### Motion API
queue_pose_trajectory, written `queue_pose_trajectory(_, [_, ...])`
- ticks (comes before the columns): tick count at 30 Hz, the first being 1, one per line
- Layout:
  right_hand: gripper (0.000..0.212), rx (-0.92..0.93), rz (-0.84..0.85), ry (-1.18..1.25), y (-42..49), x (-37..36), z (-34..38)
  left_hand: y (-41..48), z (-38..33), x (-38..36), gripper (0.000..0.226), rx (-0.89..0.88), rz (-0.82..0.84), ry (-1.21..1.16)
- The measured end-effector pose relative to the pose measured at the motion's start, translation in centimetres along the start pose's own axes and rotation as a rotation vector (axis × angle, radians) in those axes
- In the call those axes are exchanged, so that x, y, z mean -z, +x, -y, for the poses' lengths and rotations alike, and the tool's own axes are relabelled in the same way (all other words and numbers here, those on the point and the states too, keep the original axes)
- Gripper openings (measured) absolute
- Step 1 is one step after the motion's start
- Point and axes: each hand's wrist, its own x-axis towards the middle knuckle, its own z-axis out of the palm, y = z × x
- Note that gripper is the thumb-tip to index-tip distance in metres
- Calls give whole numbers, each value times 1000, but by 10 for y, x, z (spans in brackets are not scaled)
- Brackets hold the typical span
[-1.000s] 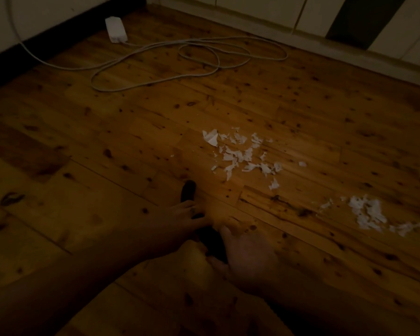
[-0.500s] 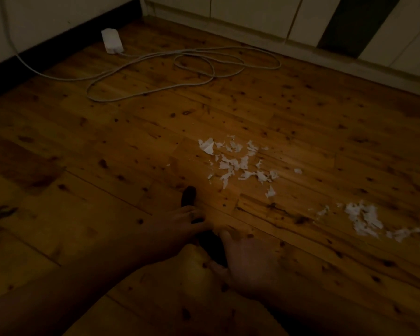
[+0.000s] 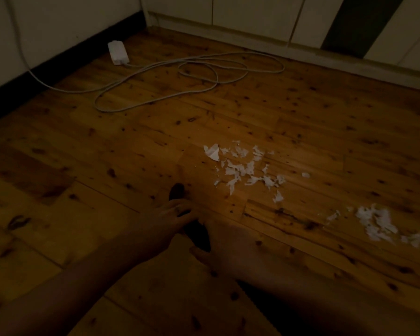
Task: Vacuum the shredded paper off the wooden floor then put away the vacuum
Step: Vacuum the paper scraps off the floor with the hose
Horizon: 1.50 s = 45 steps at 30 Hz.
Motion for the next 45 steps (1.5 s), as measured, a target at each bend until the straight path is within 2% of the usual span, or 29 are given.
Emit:
queue_pose_trajectory(3, [63, 2, -9, -8, 9, -3, 6, -2, 4, 0, 76, 37, 107, 10])
queue_pose_trajectory(7, [62, 5, -37, -18, 14, -7, 8, -2, 12, -3, 76, 26, 152, -3])
queue_pose_trajectory(12, [59, -31, -48, 6, 18, -3, 3, 11, 16, -13, 62, 7, 91, 0])
queue_pose_trajectory(18, [58, -87, -30, -107, 18, 6, -5, 29, 15, -14, 76, -26, -15, 66])
queue_pose_trajectory(22, [57, -119, -43, -99, 18, 9, -9, 36, 9, -9, 65, -86, -24, 83])
queue_pose_trajectory(25, [57, -142, -63, -94, 17, 8, -11, 36, 4, 2, 73, -49, -17, 72])
queue_pose_trajectory(28, [53, -152, -84, -88, 14, 7, -13, 40, -2, -1, 67, -68, 42, 130])
queue_pose_trajectory(31, [50, -147, -119, -84, 9, 6, -13, 39, -6, 7, 79, -97, 42, 157])
queue_pose_trajectory(33, [49, -152, -131, -70, 4, 5, -13, 39, -8, 5, 78, -118, 6, 188])
queue_pose_trajectory(38, [52, -176, -102, -36, -5, 3, -13, 39, -14, -1, 79, -160, -81, 157])
queue_pose_trajectory(42, [51, -194, -98, -17, -16, 2, -14, 36, -18, -3, 82, -166, -55, 109])
queue_pose_trajectory(45, [54, -203, -70, -49, -25, 2, -16, 35, -26, -3, 72, -170, 15, 2])
